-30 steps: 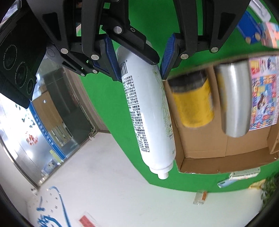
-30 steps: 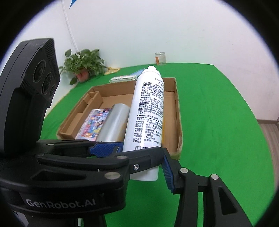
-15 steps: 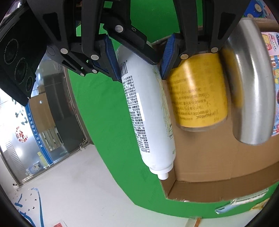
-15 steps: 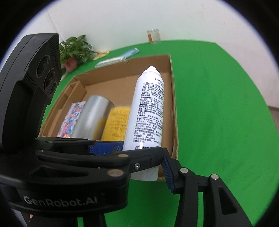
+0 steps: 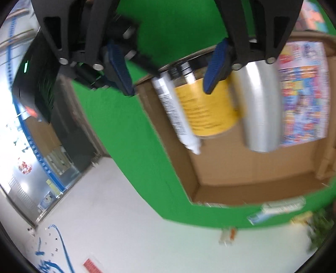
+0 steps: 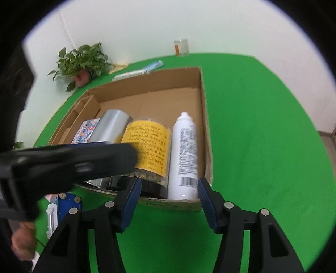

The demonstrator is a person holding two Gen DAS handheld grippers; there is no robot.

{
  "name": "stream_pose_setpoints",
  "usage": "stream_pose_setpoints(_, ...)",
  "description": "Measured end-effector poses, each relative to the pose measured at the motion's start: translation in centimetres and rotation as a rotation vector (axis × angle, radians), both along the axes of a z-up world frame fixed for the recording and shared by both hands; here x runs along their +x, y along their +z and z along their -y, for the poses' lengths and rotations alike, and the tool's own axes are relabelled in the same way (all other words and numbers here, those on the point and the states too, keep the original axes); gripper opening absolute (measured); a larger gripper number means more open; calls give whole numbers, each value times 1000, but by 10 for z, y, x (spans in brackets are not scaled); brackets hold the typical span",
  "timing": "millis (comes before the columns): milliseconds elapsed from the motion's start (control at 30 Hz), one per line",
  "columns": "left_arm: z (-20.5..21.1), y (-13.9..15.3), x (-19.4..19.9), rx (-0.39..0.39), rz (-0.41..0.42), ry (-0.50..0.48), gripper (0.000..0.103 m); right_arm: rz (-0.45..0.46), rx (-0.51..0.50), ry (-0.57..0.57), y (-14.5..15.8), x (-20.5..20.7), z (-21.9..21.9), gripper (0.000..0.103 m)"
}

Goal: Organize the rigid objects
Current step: 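Open both grippers and withdraw from the spray bottle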

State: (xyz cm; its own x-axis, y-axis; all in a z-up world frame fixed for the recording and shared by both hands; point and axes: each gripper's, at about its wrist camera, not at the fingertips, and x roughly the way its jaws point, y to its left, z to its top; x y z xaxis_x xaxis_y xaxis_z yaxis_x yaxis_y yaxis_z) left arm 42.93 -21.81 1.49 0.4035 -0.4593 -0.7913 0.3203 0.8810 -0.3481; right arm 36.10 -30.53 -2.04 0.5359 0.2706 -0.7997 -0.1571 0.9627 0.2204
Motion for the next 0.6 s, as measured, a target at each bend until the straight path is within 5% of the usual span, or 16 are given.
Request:
stream_pose_setpoints(100,-21,7,-27,75,87,37,73,43,3,-6,2,-6,-1,55)
stream_pose_setpoints(167,-36,10,-45,113,128,73,74,60,-6,0,2,-9,-4,43)
stream_pose_setpoints(233,-57,13,-68,143,171,110,74,81,-27,3,4,-12,-9,5)
stream_pose_setpoints(333,-98,25,-98,189,290,202,69,129,-40,-7,6,-20,-14,5)
stream_pose_setpoints(367,-111,27,-110,202,316,227,59,153,-52,-6,8,-23,-17,5)
stream_pose_setpoints(400,-123,31,-119,216,340,259,49,184,-69,-7,10,-28,-21,7)
stream_pose_setpoints(467,-149,41,-135,224,365,318,48,203,-107,-17,12,-32,-25,37)
stream_pose_setpoints(500,-160,45,-139,215,377,341,54,214,-119,-19,13,-33,-26,70)
stream_pose_setpoints(533,-171,48,-142,201,384,353,63,234,-115,-26,14,-34,-24,80)
stream_pose_setpoints(567,-183,51,-144,193,381,370,92,246,-107,-36,14,-34,-21,80)
stream_pose_setpoints(600,-196,54,-144,195,372,394,102,231,-95,-59,13,-31,-15,80)
